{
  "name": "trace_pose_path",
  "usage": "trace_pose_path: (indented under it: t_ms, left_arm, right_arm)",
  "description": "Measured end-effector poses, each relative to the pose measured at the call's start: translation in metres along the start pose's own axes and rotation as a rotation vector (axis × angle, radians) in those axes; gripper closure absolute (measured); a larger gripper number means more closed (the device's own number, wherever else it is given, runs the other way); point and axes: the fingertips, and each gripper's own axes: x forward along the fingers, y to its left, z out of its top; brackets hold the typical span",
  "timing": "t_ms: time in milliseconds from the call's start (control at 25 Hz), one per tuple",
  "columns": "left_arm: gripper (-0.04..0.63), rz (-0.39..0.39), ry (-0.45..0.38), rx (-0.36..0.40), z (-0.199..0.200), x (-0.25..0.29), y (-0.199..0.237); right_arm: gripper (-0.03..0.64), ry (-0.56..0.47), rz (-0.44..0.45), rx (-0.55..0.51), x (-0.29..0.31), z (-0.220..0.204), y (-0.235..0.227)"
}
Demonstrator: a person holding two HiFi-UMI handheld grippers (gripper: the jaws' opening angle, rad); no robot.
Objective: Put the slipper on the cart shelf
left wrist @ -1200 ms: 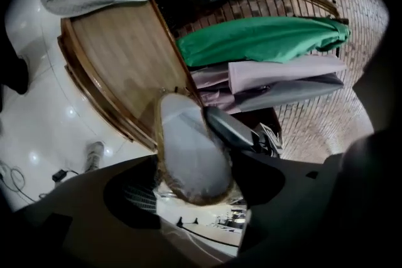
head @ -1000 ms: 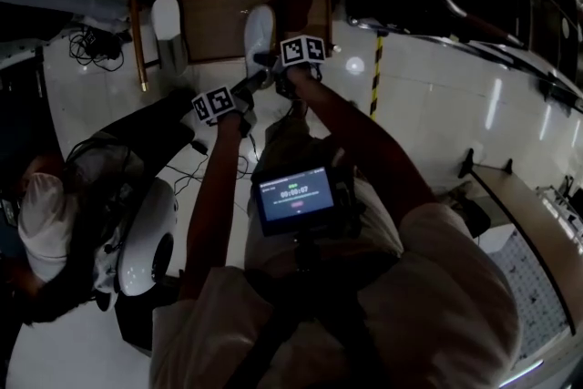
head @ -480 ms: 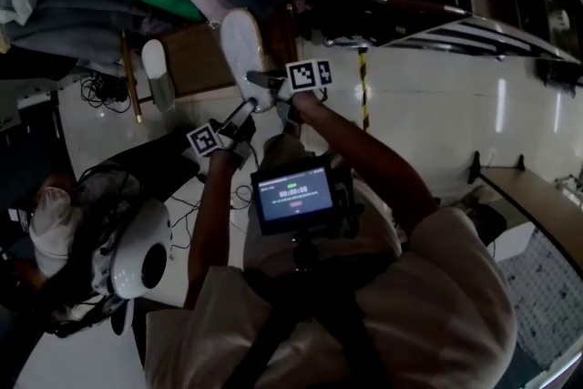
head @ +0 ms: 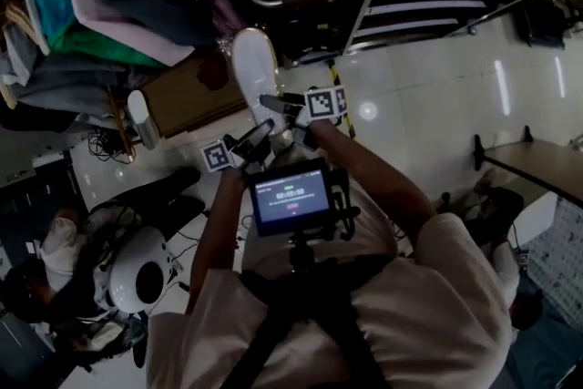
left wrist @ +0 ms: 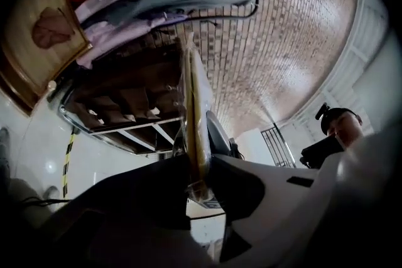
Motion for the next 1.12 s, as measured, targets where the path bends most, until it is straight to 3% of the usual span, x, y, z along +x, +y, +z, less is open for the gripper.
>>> trace_pose_path:
  t_ms: [120, 160, 240, 520, 760, 1120]
  left_arm:
    - [0.532, -0.024, 0.071, 0.067, -0.025, 0.038, -0.019]
    - [0.532, -0.037, 0.081, 0.075, -0.033, 0.049, -0.026]
    - [0.532, -0.066, 0.090, 0.076, -0.047, 0.069, -0.038]
    - [0.534, -0.117, 0.220, 0.079, -0.108, 0.153, -0.064]
    - [0.534, -0.130, 0.321, 0.040, -0.143, 0.200, -0.066]
    - [0.534, -0.074, 0.389, -0.045, -0.158, 0.286, -0.039]
  right_arm:
    - [0.446, -0.056, -0.023, -0.103, -0.055, 0.008, 0.009]
    - [0.396, -0.065, -0.037, -0.145, -0.074, 0.009, 0.014]
    - [0.358, -0.091, -0.062, -0.200, -0.112, 0.009, 0.022]
    - [0.369, -0.385, -0.212, -0.343, -0.277, 0.041, 0.034]
    - [0.403, -0.571, -0.321, -0.481, -0.370, 0.062, 0.058]
    - [0.407, -0.645, -0.505, -0.607, -0.463, 0.107, 0.058]
